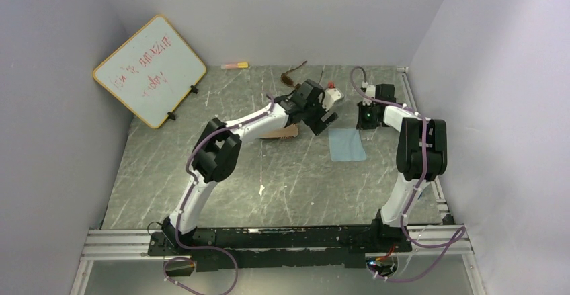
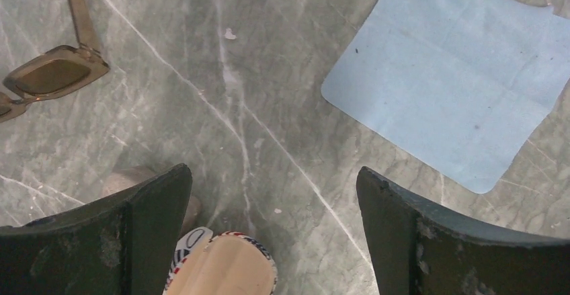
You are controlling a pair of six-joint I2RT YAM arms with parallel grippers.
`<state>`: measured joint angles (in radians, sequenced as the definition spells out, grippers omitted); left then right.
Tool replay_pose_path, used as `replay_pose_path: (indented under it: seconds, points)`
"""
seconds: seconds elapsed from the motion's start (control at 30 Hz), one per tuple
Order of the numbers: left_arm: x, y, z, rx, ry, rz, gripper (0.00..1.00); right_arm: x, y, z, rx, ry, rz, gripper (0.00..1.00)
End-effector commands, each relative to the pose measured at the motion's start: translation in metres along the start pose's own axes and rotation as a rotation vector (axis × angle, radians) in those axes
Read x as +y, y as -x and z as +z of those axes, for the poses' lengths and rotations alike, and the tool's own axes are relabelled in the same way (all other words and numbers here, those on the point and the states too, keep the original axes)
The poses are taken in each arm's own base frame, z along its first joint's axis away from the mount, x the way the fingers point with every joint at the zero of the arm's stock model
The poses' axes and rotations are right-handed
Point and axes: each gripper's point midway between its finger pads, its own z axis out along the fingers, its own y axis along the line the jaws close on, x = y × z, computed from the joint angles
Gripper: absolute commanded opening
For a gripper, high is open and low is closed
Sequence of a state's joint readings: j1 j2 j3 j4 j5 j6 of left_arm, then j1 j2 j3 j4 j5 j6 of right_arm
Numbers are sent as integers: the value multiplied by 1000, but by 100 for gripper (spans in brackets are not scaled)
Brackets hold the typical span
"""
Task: Organize the sunglasses
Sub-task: Move the glasses cleaning cloth to the center of the board.
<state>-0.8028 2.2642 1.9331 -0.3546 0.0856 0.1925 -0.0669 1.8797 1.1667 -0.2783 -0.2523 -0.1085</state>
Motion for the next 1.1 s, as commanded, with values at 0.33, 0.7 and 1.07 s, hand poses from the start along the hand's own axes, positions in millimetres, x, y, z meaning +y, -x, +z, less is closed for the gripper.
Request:
replay_pose_path:
  seconds: [0.33,0.7,1.07]
  points:
    - [-18,10,19,8,296,122,97,-26,50,-70,-186,-4,7,66]
    - [-12,-10,40,75,490,260,97,-35,63,-140,-366,-56,-25,70]
    - [-6,19,18,-13,467,151,97,-31,59,-134,-358,-14,-24,70]
